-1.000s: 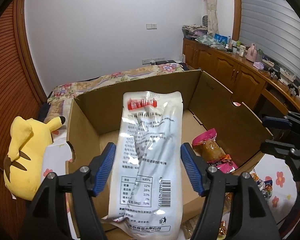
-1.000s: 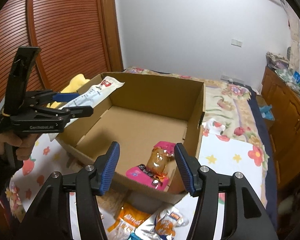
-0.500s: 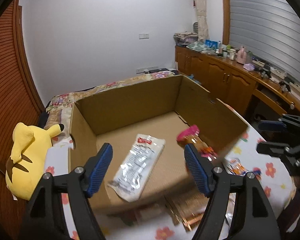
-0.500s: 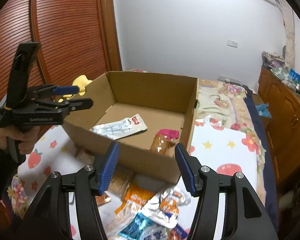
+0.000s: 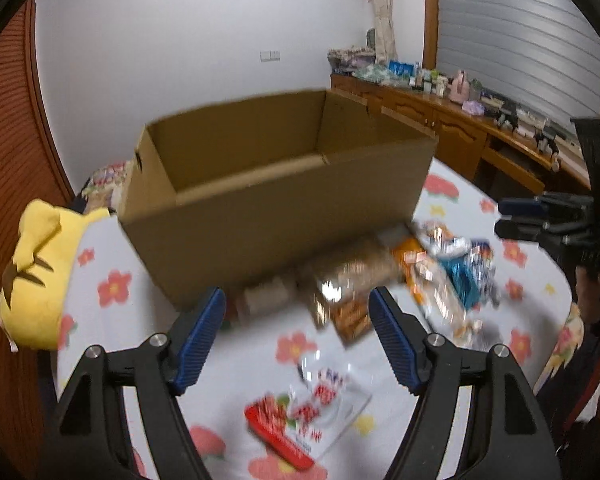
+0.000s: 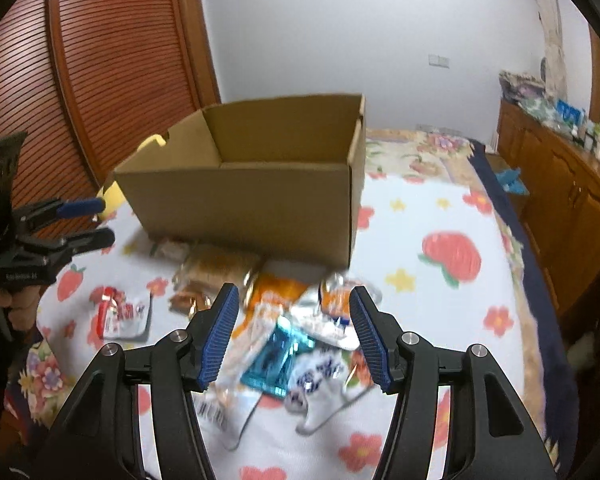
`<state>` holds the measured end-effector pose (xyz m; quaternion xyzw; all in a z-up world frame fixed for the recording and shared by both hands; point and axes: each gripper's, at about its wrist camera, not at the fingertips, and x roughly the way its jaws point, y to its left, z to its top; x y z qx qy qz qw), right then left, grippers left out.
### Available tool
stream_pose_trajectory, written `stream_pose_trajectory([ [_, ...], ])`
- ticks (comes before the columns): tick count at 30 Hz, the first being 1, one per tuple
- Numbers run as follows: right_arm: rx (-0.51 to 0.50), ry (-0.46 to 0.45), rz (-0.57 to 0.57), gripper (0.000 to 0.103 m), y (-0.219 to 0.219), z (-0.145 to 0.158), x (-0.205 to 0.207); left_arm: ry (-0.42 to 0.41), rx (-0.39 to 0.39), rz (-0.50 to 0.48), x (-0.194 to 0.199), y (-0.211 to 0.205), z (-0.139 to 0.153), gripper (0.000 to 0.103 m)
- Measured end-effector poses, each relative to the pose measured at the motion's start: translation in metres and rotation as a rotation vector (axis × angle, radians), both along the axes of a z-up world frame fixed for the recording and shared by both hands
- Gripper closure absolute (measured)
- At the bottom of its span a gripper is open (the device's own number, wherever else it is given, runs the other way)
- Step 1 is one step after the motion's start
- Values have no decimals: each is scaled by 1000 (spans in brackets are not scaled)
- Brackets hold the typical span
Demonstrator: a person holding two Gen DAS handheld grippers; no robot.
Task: Organize snacks
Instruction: 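Move the left tool to the red-white pouch while the right tool reaches the blue wrapper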
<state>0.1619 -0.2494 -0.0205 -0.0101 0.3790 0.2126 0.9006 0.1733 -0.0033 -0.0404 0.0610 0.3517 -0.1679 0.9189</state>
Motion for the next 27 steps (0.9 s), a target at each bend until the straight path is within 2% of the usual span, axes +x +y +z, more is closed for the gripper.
stream_pose_trajectory([
  [2, 1, 12, 4, 44, 0, -7, -5, 19, 7, 4, -5, 2, -13, 28],
  [7, -2, 41, 24, 53, 8, -22, -8, 54, 0, 8, -15, 7, -37, 28],
  [12, -14, 78, 31, 57, 18, -40, -4, 69, 4, 3, -23, 11, -52, 28],
  [19, -6, 132, 6, 69, 16, -62, 6, 87, -3, -9, -25, 16, -62, 28],
  [27, 15, 145, -15, 71, 17, -69, 11, 109, 7, -34, -21, 8, -68, 28],
])
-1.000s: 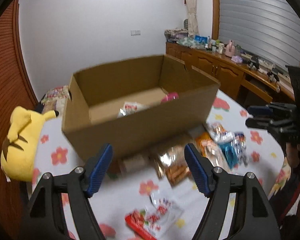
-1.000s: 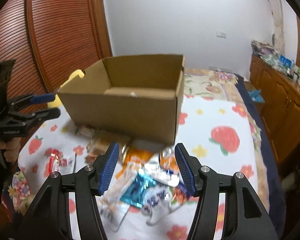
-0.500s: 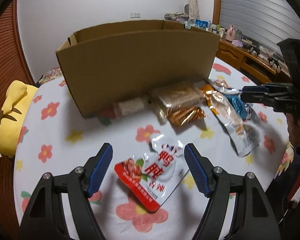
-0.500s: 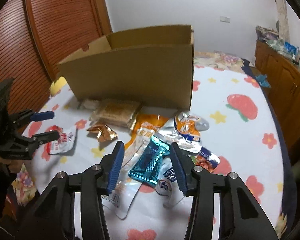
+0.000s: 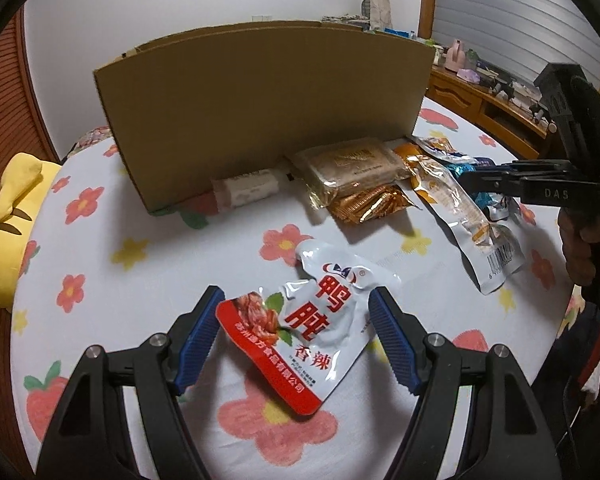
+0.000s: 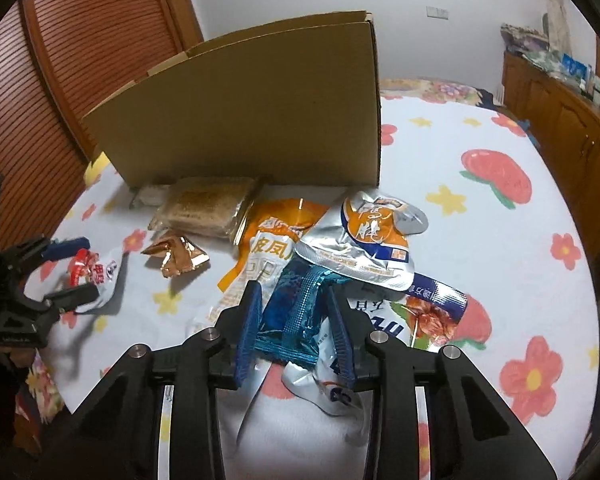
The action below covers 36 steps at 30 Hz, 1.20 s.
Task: Organize snacks
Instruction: 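Move the left tool to the red-white pouch while the right tool reaches the blue wrapper, then grasp the red-white pouch with the left tool while the right tool grasps the blue wrapper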
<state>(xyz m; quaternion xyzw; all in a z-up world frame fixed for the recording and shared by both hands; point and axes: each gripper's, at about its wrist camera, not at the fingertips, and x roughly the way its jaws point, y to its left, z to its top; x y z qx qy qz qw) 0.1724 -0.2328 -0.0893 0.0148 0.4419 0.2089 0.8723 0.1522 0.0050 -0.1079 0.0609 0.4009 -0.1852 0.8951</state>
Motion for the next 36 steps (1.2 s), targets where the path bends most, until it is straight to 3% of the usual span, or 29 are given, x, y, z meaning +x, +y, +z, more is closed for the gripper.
stream_pose_trajectory([
  [5, 8, -3, 6, 84, -1, -2, -1, 13, 18, -9, 0, -4, -3, 28],
  [12, 44, -41, 4, 84, -4, -1, -9, 13, 28, -41, -8, -12, -2, 28],
  [18, 17, -75, 10, 84, 4, -2, -13, 25, 19, -69, -12, -14, 5, 29],
  [27, 17, -75, -3, 83, 3, -5, -13, -23, 53, -75, -5, -14, 24, 29],
  [36, 14, -81, 0, 83, 3, -6, -13, 35, 80, -111, 15, -21, 5, 29],
])
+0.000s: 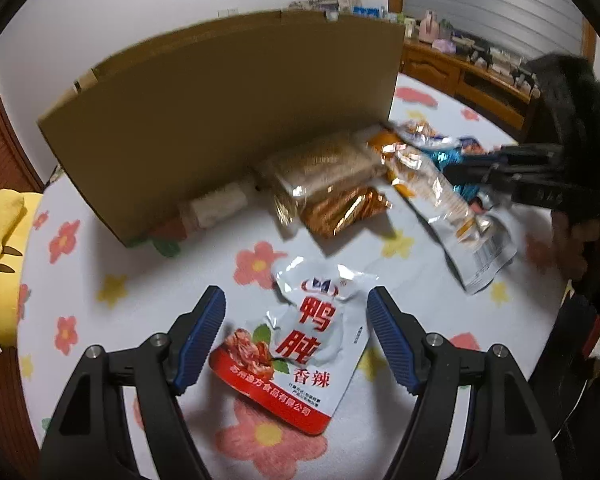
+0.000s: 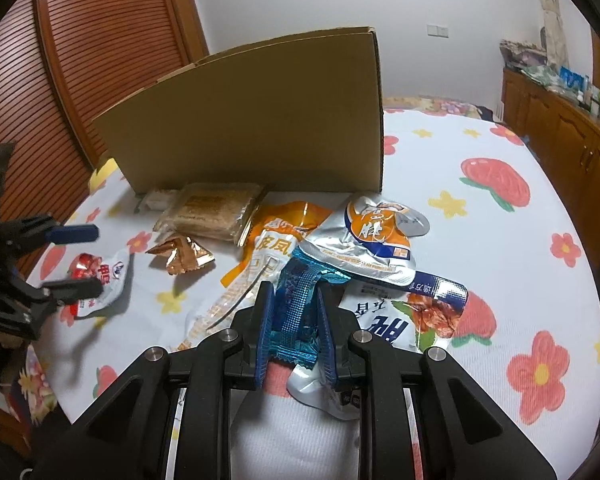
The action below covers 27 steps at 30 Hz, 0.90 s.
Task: Organize snacks
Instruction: 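Grasp the red-white pouch with the left tool while the right tool grasps the blue wrapper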
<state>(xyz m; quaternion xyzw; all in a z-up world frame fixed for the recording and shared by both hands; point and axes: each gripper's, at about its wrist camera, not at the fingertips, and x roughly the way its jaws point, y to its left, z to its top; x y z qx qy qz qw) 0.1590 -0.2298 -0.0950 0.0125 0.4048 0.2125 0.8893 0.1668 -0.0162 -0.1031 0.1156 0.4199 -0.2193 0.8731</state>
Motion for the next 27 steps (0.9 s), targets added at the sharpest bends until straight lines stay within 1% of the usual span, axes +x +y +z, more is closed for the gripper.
stream_pose_trajectory([
  [6, -5, -6, 1, 83, 1, 0, -1, 40, -2, -11, -2, 0, -10, 28],
  [11, -7, -7, 1, 83, 1, -1, -1, 36, -11, -1, -2, 2, -9, 28],
  [13, -8, -8, 1, 83, 1, -1, -1, 30, -17, -1, -3, 2, -9, 30],
  [19, -8, -7, 2, 83, 1, -1, -1, 15, -22, -10, -8, -2, -8, 43],
  [20, -8, -7, 2, 83, 1, -1, -1, 14, -25, -12, -9, -2, -8, 46],
  [21, -8, -7, 1, 83, 1, -1, -1, 10, -28, -15, -11, -2, -8, 52],
  [23, -8, -8, 1, 83, 1, -1, -1, 1, -30, -11, -14, -2, -7, 57],
  [27, -9, -8, 1, 83, 1, -1, -1, -13, -36, 9, -19, -2, -7, 60],
])
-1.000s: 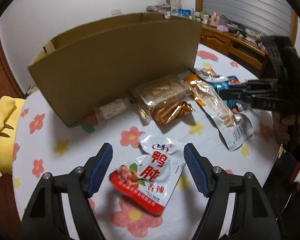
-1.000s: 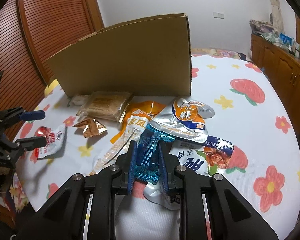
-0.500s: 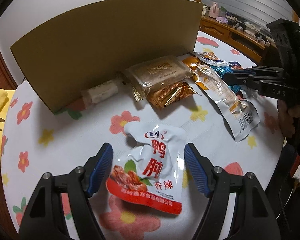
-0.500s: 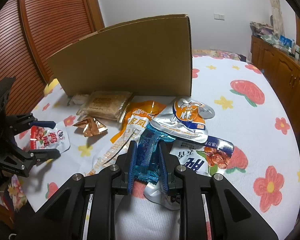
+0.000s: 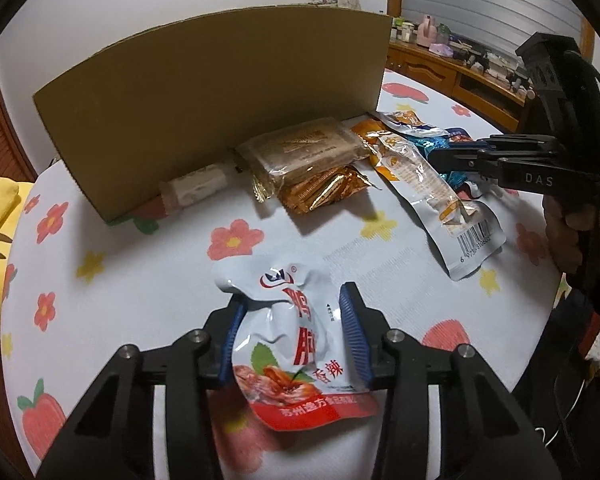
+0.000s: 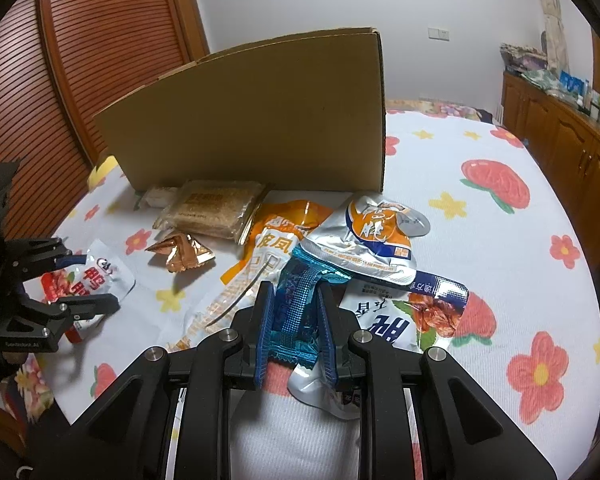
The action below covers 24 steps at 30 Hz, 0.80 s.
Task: Organize snacks
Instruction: 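Grasp the red-white pouch with the left tool while the right tool grasps the blue wrapper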
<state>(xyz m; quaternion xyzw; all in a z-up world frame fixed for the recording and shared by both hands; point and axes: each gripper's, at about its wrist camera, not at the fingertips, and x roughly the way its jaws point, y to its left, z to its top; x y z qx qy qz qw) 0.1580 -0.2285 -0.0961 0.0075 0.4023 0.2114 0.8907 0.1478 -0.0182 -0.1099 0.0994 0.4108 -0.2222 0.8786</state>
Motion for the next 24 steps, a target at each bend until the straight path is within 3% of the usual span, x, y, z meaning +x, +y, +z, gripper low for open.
stream_pose_trajectory([
  [3, 0, 0, 0, 83, 0, 0, 0, -11, -7, 11, -5, 1, 1, 62],
  [4, 0, 0, 0, 83, 0, 0, 0, -13, -9, 17, -5, 1, 1, 72],
  [6, 0, 0, 0, 83, 0, 0, 0, -19, -23, 30, -6, 4, 5, 78],
  [24, -3, -37, -3, 84, 0, 1, -5, -66, -59, 58, -7, -1, 21, 81],
])
